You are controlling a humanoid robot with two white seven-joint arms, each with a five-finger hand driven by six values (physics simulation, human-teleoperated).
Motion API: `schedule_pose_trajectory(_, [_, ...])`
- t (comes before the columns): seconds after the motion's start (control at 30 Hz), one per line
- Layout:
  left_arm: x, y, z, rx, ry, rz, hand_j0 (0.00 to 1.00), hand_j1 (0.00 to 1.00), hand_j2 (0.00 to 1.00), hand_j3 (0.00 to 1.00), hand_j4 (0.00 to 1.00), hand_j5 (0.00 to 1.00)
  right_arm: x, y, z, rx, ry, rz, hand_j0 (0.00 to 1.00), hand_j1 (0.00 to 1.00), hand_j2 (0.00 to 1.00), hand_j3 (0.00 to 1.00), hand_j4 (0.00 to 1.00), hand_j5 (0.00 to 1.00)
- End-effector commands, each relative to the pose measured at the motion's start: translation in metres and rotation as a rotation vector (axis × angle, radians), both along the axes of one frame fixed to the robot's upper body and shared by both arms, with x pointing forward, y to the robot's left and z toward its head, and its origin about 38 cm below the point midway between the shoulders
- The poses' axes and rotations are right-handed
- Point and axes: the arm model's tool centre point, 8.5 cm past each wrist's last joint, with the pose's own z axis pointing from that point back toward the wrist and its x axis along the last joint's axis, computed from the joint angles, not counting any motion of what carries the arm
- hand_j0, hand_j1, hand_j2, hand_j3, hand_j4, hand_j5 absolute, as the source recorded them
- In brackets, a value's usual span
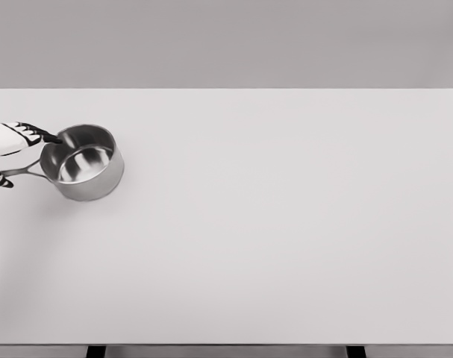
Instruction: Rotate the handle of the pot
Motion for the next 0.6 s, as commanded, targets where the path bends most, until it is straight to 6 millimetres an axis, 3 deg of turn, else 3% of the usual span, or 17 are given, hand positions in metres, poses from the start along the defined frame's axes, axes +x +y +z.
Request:
schedule_pose_trajectory(0.0, [0.002,-0.002,0.000,0.008,-0.008,-0.004,1.00,1.00,1.00,1.00,1.00,1.00,0.000,0.000,0.000,0.000,0.000,0.000,1.00,1.00,1.00,1.00,1.00,1.00])
schedule_pose_trajectory(0.57, [0.014,-0.016,0.008,0.056,-0.049,-0.046,1.00,1.00,1.00,1.00,1.00,1.00,0.000,0.000,0.000,0.000,0.000,0.000,1.00,1.00,1.00,1.00,1.00,1.00])
